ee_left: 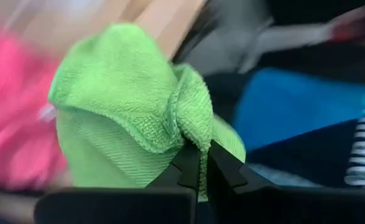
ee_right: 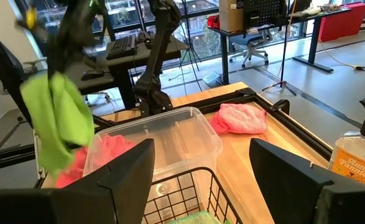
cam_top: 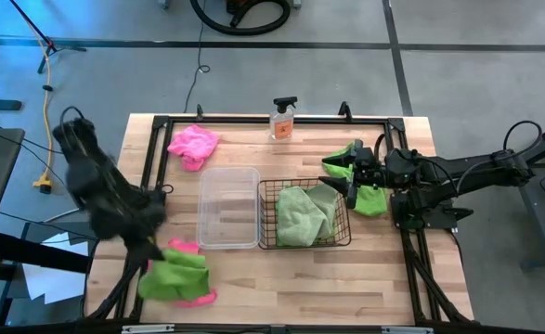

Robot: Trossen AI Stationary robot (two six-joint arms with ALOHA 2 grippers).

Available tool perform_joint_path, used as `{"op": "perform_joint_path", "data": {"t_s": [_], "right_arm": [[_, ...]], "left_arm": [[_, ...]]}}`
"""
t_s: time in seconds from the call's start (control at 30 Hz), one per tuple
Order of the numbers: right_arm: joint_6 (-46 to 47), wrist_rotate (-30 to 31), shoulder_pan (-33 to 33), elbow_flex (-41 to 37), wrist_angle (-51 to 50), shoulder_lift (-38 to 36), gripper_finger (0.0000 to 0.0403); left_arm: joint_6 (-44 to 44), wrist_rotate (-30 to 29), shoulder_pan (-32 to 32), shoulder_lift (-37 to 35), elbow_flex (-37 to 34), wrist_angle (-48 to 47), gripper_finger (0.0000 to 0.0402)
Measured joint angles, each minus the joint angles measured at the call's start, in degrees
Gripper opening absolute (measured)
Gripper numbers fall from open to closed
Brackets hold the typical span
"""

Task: Sort microfiber towel by color & place in baskets
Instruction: Put the green towel into the wire basket

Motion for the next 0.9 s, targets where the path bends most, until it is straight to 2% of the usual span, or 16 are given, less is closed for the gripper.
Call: {"op": "perform_joint_path", "data": {"t_s": [0.13,0.23,0.43,0.57,0.63,0.77,0.9], "right_arm": [[0.04,0.0,0.0,0.0,0.1,0.0,0.0259],[0.33,0.0,0.0,0.0,1.93,0.0,0.0259],[0.35,-0.04,0.02,0.0,10.56,0.0,0.0259],[0.31,-1.34,0.02,0.0,17.9,0.02,0.0259],[0.28,-1.55,0.02,0.09,21.16,0.51,0.0259],[-0.6,-1.53,0.02,1.0,23.22,3.02,0.0259],[-4.37,-2.74,-0.01,5.52,22.6,8.5,0.0259]], "left_arm": [[8.1,-12.1,0.52,-3.31,6.22,-0.02,0.0],[17.59,-20.67,1.89,-4.22,10.83,-0.08,0.0],[38.5,-32.38,6.6,-3.53,18.68,0.14,0.0],[49.86,-41.55,10.96,-2.41,21.19,0.52,0.0],[54.27,-43.21,13.61,-1.9,21.29,0.52,0.0],[60.02,-42.96,20.1,0.59,21.29,0.87,0.0],[64.33,-38.24,26.82,4.58,21.27,4.47,0.0]]}}
